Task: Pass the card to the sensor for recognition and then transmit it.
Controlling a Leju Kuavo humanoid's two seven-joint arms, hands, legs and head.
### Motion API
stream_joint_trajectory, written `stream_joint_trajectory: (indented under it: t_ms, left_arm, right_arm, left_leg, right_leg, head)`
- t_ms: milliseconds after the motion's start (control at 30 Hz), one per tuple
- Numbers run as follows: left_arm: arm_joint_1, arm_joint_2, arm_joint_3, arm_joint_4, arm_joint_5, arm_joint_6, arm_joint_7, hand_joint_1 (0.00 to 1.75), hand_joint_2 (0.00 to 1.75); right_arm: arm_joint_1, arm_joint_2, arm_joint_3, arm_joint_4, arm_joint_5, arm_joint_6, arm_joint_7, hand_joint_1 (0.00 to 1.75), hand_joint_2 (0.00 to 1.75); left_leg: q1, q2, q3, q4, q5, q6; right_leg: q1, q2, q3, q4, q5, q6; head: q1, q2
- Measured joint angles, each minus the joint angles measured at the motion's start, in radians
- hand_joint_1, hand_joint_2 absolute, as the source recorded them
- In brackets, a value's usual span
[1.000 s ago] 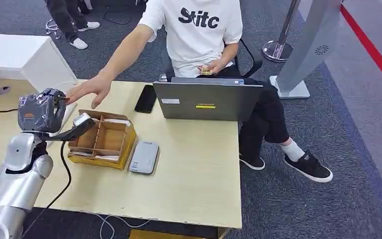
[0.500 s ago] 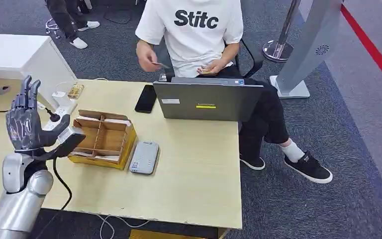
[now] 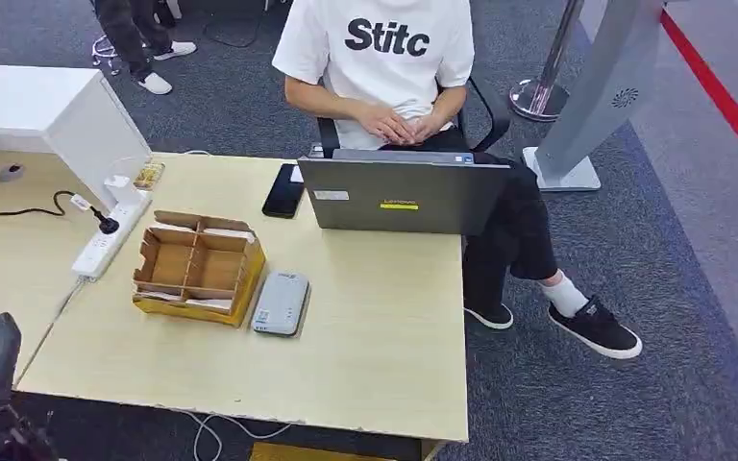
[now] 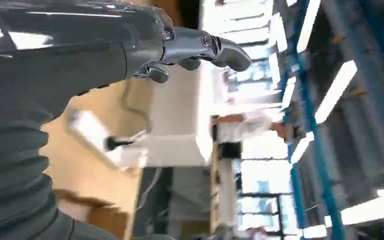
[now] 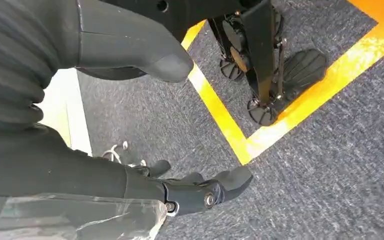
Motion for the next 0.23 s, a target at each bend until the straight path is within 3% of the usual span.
stream_joint_trajectory:
  t_ms: [33,100,167,233]
  left_arm:
    - [-0.007,-0.029,0.076,0.043,0.012,-0.094,0.041,0.00,1.75]
    - [-0.030,-0.064,0.208,0.155,-0.017,-0.191,0.039,0.00,1.75]
    - [-0.067,-0.080,0.321,0.290,-0.123,-0.133,-0.008,0.00,1.75]
    - [-0.105,-0.078,0.421,0.457,-0.162,-0.101,-0.021,0.00,1.75]
  right_arm:
    - [0.001,0.003,-0.002,0.000,0.007,-0.005,0.001,0.00,1.75]
    - [0.001,0.008,-0.005,0.000,0.019,-0.008,0.002,0.00,1.75]
    - [0.001,0.014,-0.008,0.000,0.029,-0.003,-0.008,0.00,1.75]
    - [0.001,0.020,-0.008,0.000,0.051,0.011,-0.024,0.00,1.75]
  left_leg:
    - [0.000,0.001,0.000,0.000,0.000,0.000]
    - [0.000,0.002,0.001,0.000,0.000,0.000]
    - [0.000,0.002,0.001,0.000,0.000,-0.001]
    - [0.000,0.001,0.002,0.000,0.000,-0.001]
  right_leg:
    - [0.000,0.001,0.000,0.000,0.000,0.000]
    - [0.000,0.002,0.000,0.000,0.000,0.000]
    - [0.000,0.002,0.000,0.000,0.000,0.000]
    - [0.000,0.002,0.000,0.001,0.000,0.000]
  head:
    - [-0.001,0.000]
    - [-0.001,0.000]
    - [-0.001,0.000]
    - [0.000,0.000]
